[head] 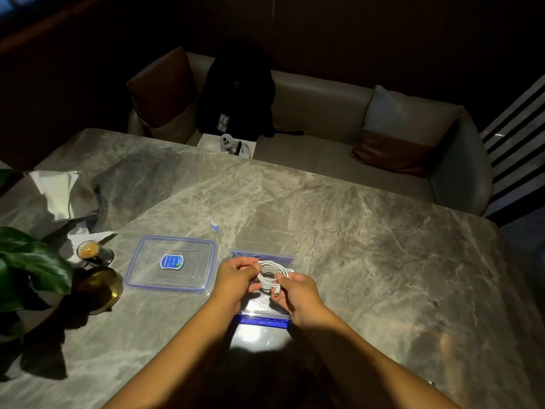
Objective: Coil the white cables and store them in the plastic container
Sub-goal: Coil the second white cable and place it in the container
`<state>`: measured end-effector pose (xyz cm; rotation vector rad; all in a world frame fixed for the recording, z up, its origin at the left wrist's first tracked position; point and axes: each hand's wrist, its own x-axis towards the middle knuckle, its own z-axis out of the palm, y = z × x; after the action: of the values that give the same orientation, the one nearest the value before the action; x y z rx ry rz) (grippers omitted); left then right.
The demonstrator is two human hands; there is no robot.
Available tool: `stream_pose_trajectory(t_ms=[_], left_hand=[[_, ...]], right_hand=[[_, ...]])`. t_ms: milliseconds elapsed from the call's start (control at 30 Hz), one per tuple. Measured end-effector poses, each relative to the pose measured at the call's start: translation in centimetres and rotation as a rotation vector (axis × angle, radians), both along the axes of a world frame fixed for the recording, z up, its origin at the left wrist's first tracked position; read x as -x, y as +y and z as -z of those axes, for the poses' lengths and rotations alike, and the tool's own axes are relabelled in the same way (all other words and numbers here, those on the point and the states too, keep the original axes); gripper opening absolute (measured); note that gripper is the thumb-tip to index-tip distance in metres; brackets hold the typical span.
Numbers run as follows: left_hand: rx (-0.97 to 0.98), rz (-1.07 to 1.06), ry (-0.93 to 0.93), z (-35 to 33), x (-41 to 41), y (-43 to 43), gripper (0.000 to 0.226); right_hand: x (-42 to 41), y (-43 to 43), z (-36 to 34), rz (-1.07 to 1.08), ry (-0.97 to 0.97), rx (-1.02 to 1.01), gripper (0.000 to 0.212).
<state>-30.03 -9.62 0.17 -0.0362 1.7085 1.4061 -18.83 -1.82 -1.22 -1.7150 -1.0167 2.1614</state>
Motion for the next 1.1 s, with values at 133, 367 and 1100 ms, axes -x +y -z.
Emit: stream_pose_trajectory(t_ms=[133, 367, 1100], left_hand=[[0.135, 0.121, 0.271, 2.3, 1.1, -0.5, 0.010], [0.219, 0.165, 0.396, 4.2, 1.4, -0.6, 0.022], [0.445, 0.229, 0.544, 6.9, 1.3, 1.0, 0.024]], right_hand=[[1.7, -0.3, 1.6, 0.002, -0.119, -0.006, 0.017], [3.4, -0.5, 4.3, -0.052, -0.270, -0.098, 0.014], [2.6, 0.2, 5.9, -0.451, -0.584, -0.694, 0.032]])
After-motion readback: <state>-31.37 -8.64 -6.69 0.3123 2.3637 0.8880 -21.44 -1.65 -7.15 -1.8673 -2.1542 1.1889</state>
